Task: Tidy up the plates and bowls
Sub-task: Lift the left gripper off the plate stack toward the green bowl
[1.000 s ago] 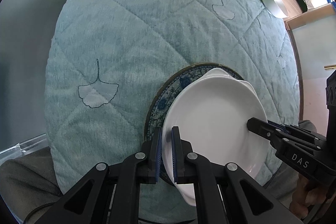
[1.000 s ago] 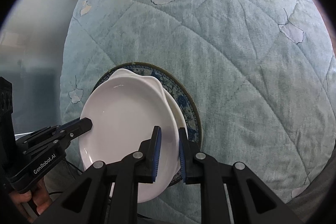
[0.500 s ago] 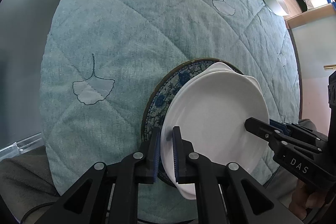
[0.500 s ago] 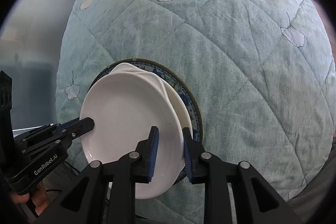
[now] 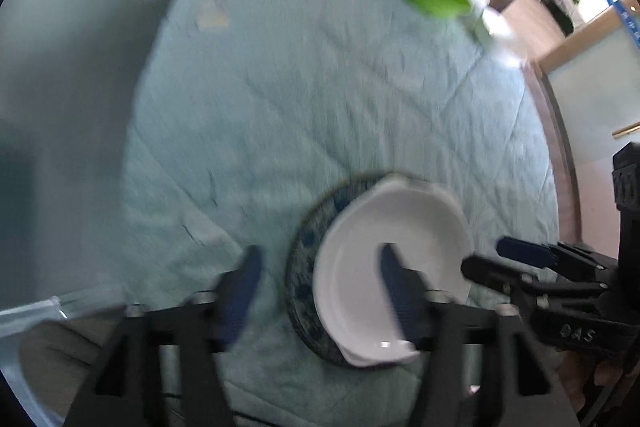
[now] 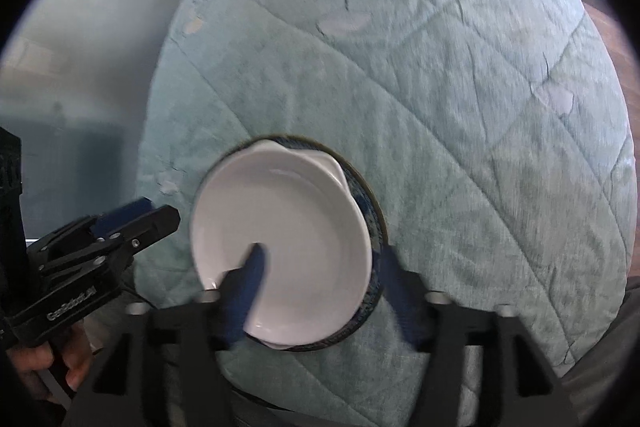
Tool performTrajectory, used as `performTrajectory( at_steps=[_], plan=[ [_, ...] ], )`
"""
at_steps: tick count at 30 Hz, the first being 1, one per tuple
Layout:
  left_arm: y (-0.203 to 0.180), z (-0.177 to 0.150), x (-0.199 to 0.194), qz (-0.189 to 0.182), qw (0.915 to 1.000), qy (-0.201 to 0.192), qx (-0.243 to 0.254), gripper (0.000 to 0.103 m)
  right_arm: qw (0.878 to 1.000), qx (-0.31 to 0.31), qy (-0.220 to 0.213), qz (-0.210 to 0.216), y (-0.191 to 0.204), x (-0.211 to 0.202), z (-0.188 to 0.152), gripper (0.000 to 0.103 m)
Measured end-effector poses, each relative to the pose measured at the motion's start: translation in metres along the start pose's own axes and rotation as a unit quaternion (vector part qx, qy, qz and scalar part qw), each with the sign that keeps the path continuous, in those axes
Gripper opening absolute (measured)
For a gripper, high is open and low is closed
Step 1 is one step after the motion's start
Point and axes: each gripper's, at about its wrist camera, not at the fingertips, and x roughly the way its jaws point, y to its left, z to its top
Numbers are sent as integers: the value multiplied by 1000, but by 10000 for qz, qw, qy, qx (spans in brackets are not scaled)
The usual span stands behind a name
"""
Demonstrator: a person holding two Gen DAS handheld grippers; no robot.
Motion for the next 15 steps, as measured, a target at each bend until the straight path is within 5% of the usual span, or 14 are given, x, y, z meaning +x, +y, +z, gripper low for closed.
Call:
performTrajectory(
  at_steps=[3, 6, 15],
  plan=[
    [-3, 6, -27, 265, 9985, -442, 157, 86, 9995, -104, -294, -77, 1, -18, 1, 89],
    [0, 11, -43, 355, 9976, -566, 162, 86, 9984, -172, -518, -132, -1, -34, 4, 102],
    [21, 1, -46, 103, 9987, -478, -149, 86, 9974, -284, -517, -413, -8, -31, -2, 102]
  ],
)
